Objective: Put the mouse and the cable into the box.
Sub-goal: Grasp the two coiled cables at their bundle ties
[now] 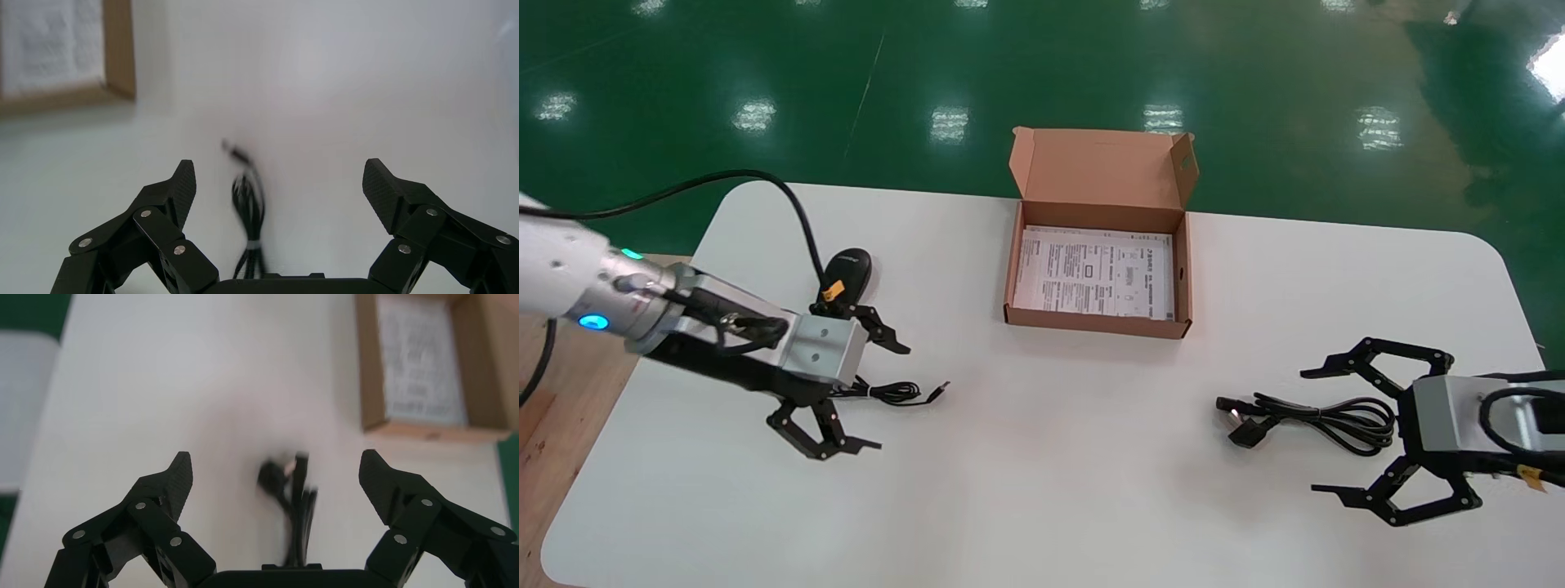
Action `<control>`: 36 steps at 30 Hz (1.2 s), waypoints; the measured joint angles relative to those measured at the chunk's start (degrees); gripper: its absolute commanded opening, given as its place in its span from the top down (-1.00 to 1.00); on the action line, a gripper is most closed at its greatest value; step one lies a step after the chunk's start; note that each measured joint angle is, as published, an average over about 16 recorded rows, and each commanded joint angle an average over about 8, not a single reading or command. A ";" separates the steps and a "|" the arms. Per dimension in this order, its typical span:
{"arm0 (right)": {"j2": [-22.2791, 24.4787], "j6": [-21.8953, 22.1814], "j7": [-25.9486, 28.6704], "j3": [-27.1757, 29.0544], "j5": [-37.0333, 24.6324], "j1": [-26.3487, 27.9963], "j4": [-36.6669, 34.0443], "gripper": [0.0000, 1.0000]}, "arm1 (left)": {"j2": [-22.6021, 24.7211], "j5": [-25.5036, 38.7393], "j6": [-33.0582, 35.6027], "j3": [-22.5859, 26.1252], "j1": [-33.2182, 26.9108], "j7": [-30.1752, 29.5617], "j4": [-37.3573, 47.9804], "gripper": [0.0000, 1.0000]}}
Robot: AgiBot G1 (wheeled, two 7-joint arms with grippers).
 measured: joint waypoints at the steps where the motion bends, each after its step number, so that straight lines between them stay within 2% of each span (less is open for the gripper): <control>1: -0.72 0.20 -1.32 -0.65 -1.29 0.77 -1.88 -1.00 | 1.16 1.19 -0.54 0.74 -0.78 1.64 2.69 -1.00; 7: -5.46 1.84 -8.80 -3.99 -7.96 4.85 -12.90 -1.00 | 7.12 6.13 -4.36 3.48 -3.87 10.67 17.47 -1.00; 13: -10.15 4.41 -15.28 -6.20 -12.50 8.04 -23.05 -1.00 | 10.98 7.88 -7.80 4.28 -4.93 17.51 27.94 -1.00; 19: -14.13 7.43 -20.65 -7.41 -15.13 10.43 -31.47 -1.00 | 13.07 8.11 -9.94 4.38 -4.84 22.04 34.26 -1.00; 27: -17.66 10.61 -25.58 -7.99 -16.52 12.56 -39.66 -1.00 | 14.28 7.80 -11.83 4.15 -4.50 25.59 38.54 -1.00; 28: -17.96 10.89 -26.02 -8.03 -16.62 12.76 -40.45 -1.00 | 14.37 7.76 -12.07 4.13 -4.47 25.87 38.91 -0.95; 30: -18.45 11.35 -26.77 -8.09 -16.77 13.11 -41.84 -0.95 | 14.54 7.70 -12.50 4.07 -4.42 26.35 39.52 -0.48; 31: -18.64 11.54 -27.07 -8.11 -16.82 13.25 -42.42 -0.75 | 14.61 7.67 -12.69 4.05 -4.41 26.54 39.75 -0.23; 36: -19.21 12.02 -27.96 -8.13 -16.91 13.75 -44.30 0.50 | 14.87 7.58 -13.31 3.98 -4.38 27.14 40.50 0.97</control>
